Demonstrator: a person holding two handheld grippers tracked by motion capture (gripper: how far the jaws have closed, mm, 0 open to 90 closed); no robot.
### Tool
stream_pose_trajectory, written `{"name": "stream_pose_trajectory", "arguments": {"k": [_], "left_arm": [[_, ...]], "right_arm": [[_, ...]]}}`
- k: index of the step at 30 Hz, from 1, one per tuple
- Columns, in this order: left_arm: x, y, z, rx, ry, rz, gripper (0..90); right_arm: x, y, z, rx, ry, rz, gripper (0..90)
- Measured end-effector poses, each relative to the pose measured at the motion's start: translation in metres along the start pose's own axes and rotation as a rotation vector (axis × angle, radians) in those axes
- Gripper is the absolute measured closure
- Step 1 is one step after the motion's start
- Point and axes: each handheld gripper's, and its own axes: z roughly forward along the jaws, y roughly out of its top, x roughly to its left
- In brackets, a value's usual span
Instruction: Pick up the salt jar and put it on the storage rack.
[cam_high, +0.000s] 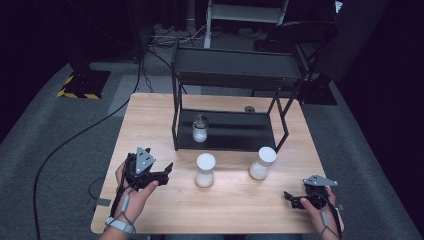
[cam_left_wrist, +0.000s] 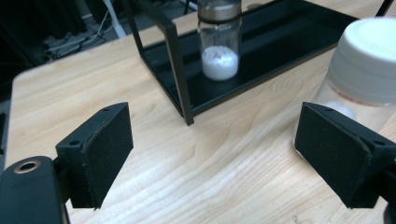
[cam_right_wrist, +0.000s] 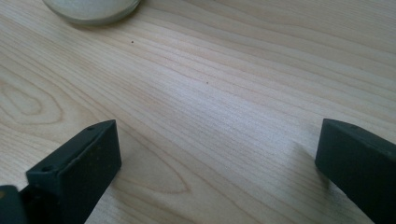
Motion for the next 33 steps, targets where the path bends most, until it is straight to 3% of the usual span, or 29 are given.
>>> {"name": "stream_pose_trajectory", "arguments": {"k": [17,33], "left_arm": [[0.000,-0.026,0.012,0.063,0.006,-0.046,11.2],[-0.004,-0.048,0.018,0.108,0.024,-0.055,11.2]], "right_arm": [[0.000,0.000,0.000,0.000,0.001,0.000,0.0],[0.000,0.000,0.000,0.000,0.000,0.000,0.0]]}}
